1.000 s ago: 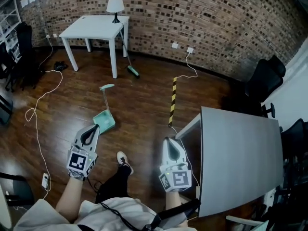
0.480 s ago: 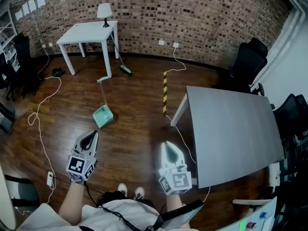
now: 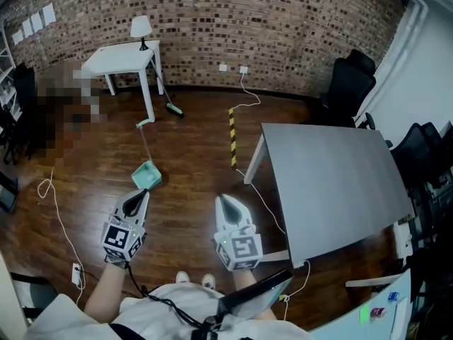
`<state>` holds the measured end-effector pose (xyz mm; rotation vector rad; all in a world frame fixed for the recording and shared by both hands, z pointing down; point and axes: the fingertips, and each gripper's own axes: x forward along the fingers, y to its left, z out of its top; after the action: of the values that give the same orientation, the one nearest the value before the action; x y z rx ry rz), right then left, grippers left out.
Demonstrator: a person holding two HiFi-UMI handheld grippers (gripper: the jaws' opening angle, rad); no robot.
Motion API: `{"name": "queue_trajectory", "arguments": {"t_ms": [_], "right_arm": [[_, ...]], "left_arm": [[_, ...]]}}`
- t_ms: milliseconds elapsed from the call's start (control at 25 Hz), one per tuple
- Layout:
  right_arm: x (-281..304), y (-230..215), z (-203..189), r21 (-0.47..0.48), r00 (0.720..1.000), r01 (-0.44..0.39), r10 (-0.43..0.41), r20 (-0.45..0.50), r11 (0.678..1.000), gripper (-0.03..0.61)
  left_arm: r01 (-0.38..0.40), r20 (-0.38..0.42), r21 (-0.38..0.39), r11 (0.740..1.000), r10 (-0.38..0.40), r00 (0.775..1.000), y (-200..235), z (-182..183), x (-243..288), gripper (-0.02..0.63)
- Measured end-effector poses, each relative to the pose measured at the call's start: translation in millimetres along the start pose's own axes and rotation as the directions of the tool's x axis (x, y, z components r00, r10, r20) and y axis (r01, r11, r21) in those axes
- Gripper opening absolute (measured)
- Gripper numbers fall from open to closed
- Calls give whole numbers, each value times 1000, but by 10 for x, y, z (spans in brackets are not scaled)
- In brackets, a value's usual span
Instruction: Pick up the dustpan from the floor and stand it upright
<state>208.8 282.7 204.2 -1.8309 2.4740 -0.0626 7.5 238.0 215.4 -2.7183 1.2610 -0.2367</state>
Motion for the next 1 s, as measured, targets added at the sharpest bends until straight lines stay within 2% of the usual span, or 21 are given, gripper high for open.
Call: {"name": "queue_trajectory", "arguments": {"t_ms": [200, 400, 760, 1000], "right_arm": [[-34, -61, 54, -11, 1000, 23, -23, -14, 1000, -23], [-5, -125, 103, -28, 1000, 30, -30, -3, 999, -23], [-9, 17, 147, -80, 1000, 10, -11, -13, 997, -23], [-89, 7, 136, -82, 999, 27, -28, -19, 996, -23]], "left_arm": [[37, -2, -2, 999, -37, 999, -142, -6, 4, 12], [55, 12, 79, 995, -56, 998, -216, 43, 36, 12], [46, 28, 30, 998, -47, 999, -184, 83, 25, 12], [40, 38, 34, 999, -42, 998, -179, 136, -8, 12]]}}
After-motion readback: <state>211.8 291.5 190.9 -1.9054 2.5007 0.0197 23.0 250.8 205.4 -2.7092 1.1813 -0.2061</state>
